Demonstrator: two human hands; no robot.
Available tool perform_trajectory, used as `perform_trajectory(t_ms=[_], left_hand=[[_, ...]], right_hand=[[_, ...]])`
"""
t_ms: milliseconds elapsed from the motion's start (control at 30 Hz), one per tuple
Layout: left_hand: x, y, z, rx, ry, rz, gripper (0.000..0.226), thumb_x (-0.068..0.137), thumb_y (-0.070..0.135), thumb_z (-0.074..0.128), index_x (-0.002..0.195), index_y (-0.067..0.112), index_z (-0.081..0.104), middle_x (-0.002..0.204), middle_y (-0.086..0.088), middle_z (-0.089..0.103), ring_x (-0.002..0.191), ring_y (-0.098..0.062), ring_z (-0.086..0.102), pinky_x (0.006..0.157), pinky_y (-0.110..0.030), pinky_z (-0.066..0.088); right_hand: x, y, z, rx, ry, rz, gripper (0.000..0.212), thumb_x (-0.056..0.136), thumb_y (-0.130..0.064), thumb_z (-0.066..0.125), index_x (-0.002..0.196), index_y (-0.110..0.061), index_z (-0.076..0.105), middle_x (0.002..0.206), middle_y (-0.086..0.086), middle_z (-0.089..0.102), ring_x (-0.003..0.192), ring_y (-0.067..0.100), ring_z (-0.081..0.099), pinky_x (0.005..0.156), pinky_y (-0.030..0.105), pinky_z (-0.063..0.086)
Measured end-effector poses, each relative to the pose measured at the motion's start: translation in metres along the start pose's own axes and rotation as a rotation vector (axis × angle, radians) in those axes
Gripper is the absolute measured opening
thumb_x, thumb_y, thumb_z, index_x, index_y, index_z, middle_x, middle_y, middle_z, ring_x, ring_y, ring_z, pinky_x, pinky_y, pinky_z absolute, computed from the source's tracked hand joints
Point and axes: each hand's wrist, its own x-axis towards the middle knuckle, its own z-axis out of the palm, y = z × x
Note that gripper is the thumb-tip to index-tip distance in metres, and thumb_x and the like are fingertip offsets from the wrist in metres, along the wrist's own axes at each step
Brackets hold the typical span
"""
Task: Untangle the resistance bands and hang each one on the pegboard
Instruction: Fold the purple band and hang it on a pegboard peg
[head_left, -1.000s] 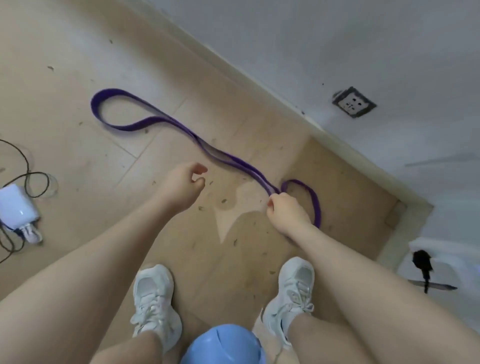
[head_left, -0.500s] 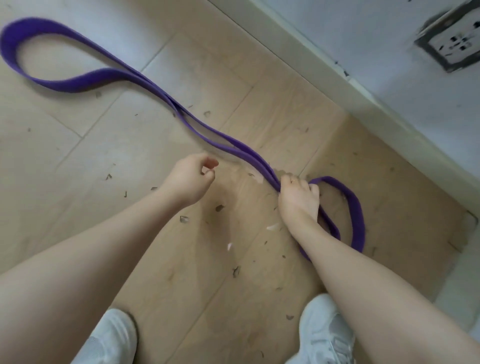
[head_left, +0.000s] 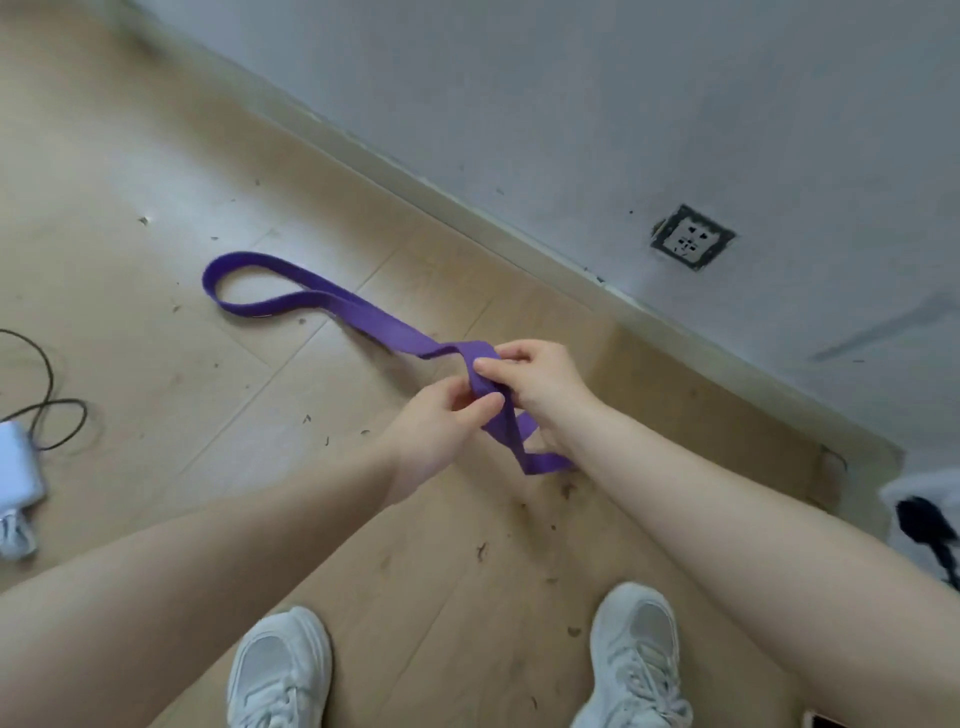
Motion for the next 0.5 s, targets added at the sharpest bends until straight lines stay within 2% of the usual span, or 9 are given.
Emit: perform_trajectory(t_ms=[67, 133, 167, 233, 300, 400, 500], left_hand=[[-0.024, 0.017, -0.001, -0.149, 0.082, 0.074, 0.019, 0.094, 0.014, 0.050, 0.107, 0.019, 0.063, 0.093, 0.009, 0.072, 0.085, 0.002, 0.064, 0.075, -0.018, 0.048], [-0.047, 0.036, -0.008, -0.203, 0.201, 0.150, 0.018, 0.092, 0.009, 0.051, 0.103, 0.011, 0.065, 0.093, -0.003, 0.072, 0.082, -0.004, 0.065, 0.068, -0.013, 0.045], [-0.058, 0.045, -0.012, -0.184, 0.266, 0.191, 0.016, 0.092, 0.009, 0.052, 0.098, 0.010, 0.067, 0.091, -0.005, 0.072, 0.081, -0.005, 0.065, 0.065, -0.009, 0.045], [-0.079, 0.064, -0.017, -0.150, 0.369, 0.272, 0.015, 0.092, 0.015, 0.054, 0.090, 0.015, 0.068, 0.086, -0.004, 0.072, 0.079, -0.008, 0.066, 0.067, -0.013, 0.049], [-0.098, 0.083, -0.019, -0.223, 0.408, 0.326, 0.015, 0.093, 0.020, 0.052, 0.087, 0.022, 0.066, 0.086, -0.003, 0.071, 0.081, -0.009, 0.065, 0.071, -0.019, 0.051], [-0.118, 0.103, -0.023, -0.332, 0.452, 0.385, 0.012, 0.094, 0.018, 0.053, 0.092, 0.018, 0.065, 0.083, 0.000, 0.070, 0.079, -0.009, 0.065, 0.072, -0.020, 0.052], [-0.134, 0.106, -0.029, -0.260, 0.478, 0.479, 0.014, 0.092, 0.010, 0.054, 0.095, 0.015, 0.067, 0.082, 0.002, 0.068, 0.071, 0.000, 0.062, 0.065, -0.012, 0.049]], right_hand=[[-0.025, -0.030, -0.001, 0.046, -0.022, -0.045, 0.018, 0.082, -0.014, 0.070, 0.098, -0.007, 0.065, 0.082, 0.009, 0.066, 0.071, 0.022, 0.062, 0.066, 0.034, 0.055], [-0.050, -0.055, -0.002, 0.101, -0.051, -0.109, 0.015, 0.083, -0.012, 0.068, 0.097, -0.007, 0.064, 0.080, 0.008, 0.065, 0.068, 0.020, 0.062, 0.063, 0.034, 0.056], [-0.063, -0.065, -0.002, 0.112, -0.064, -0.151, 0.010, 0.084, -0.011, 0.067, 0.093, -0.007, 0.064, 0.081, 0.008, 0.065, 0.069, 0.020, 0.062, 0.067, 0.035, 0.055], [-0.085, -0.079, -0.003, 0.164, -0.087, -0.225, 0.004, 0.085, -0.008, 0.065, 0.089, -0.008, 0.063, 0.084, 0.008, 0.065, 0.074, 0.019, 0.062, 0.076, 0.033, 0.054], [-0.104, -0.089, -0.003, 0.246, -0.103, -0.281, 0.007, 0.086, -0.003, 0.063, 0.089, -0.009, 0.060, 0.083, 0.006, 0.065, 0.074, 0.018, 0.062, 0.078, 0.031, 0.053], [-0.128, -0.098, -0.003, 0.302, -0.122, -0.386, 0.017, 0.085, 0.004, 0.059, 0.098, -0.006, 0.059, 0.082, 0.005, 0.065, 0.071, 0.014, 0.063, 0.069, 0.022, 0.055], [-0.146, -0.098, -0.006, 0.301, -0.124, -0.465, 0.020, 0.085, 0.005, 0.060, 0.098, -0.009, 0.059, 0.084, 0.003, 0.067, 0.069, 0.009, 0.064, 0.062, 0.017, 0.052]])
